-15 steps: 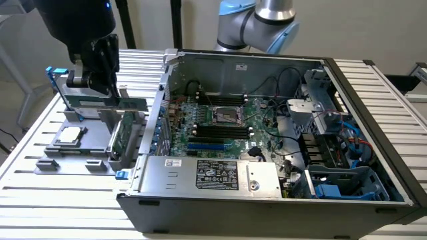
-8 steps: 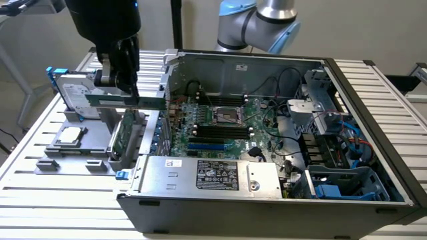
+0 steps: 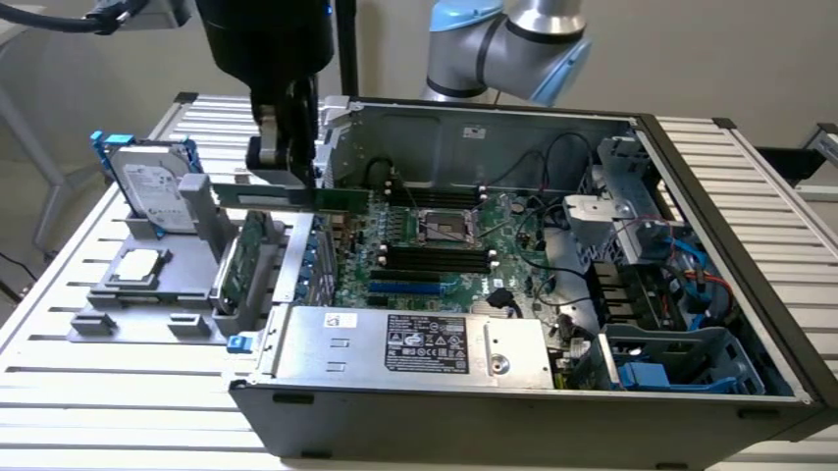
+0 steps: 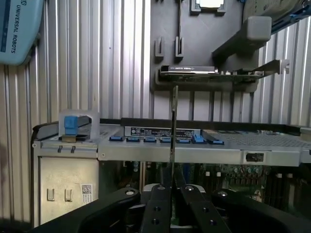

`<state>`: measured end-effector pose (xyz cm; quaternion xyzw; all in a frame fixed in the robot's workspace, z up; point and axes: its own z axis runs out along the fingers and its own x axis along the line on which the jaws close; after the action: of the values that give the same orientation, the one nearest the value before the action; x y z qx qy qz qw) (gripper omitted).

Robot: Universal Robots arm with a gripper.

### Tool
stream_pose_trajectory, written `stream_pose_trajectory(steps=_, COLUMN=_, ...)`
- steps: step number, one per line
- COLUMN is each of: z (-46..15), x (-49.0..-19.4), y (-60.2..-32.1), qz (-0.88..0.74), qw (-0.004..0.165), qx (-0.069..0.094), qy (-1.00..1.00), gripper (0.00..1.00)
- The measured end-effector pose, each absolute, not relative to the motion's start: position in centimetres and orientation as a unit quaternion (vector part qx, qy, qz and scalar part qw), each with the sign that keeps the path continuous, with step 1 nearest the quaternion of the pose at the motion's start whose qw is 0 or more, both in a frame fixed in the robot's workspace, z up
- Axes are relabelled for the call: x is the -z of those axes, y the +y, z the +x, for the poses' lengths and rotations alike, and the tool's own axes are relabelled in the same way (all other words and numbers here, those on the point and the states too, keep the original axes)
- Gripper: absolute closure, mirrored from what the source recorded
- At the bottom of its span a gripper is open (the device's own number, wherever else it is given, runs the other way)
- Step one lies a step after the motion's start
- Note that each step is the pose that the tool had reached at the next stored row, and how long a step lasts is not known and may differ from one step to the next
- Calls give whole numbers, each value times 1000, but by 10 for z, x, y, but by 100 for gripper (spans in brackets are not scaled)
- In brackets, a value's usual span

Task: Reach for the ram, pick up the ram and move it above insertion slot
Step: 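Pick up the ram and move it above insertion slot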

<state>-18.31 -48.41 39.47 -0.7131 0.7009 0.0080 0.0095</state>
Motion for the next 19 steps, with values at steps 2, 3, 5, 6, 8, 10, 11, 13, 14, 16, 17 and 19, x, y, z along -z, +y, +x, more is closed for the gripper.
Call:
stream_pose_trajectory(steps=2, z=-174, x=-395, y=-484, qz=-713, qw=11, qx=-10, qy=701, gripper=86)
stream_pose_trajectory(steps=3, z=-169, x=-395, y=-484, qz=-713, qw=12, qx=-11, qy=701, gripper=86)
stream_pose_trajectory(steps=5, z=-160, x=-395, y=-483, qz=-713, qw=14, qx=-12, qy=701, gripper=86)
stream_pose_trajectory(steps=6, z=-156, x=-395, y=-483, qz=-713, qw=15, qx=-13, qy=701, gripper=86)
stream_pose_trajectory(steps=8, z=-147, x=-395, y=-482, qz=-713, qw=16, qx=-14, qy=701, gripper=86)
stream_pose_trajectory(steps=10, z=-138, x=-395, y=-481, qz=-713, qw=16, qx=-14, qy=701, gripper=86)
stream_pose_trajectory(steps=11, z=-133, x=-395, y=-480, qz=-713, qw=16, qx=-14, qy=701, gripper=86)
stream_pose_trajectory(steps=13, z=-124, x=-394, y=-478, qz=-713, qw=16, qx=-14, qy=701, gripper=86)
stream_pose_trajectory(steps=14, z=-119, x=-394, y=-477, qz=-713, qw=16, qx=-14, qy=701, gripper=86)
stream_pose_trajectory(steps=16, z=-110, x=-393, y=-475, qz=-713, qw=16, qx=-14, qy=701, gripper=86)
stream_pose_trajectory(steps=17, z=-106, x=-393, y=-473, qz=-713, qw=16, qx=-14, qy=701, gripper=86)
stream_pose_trajectory(steps=19, z=-98, x=-392, y=-469, qz=-713, qw=16, qx=-14, qy=701, gripper=86)
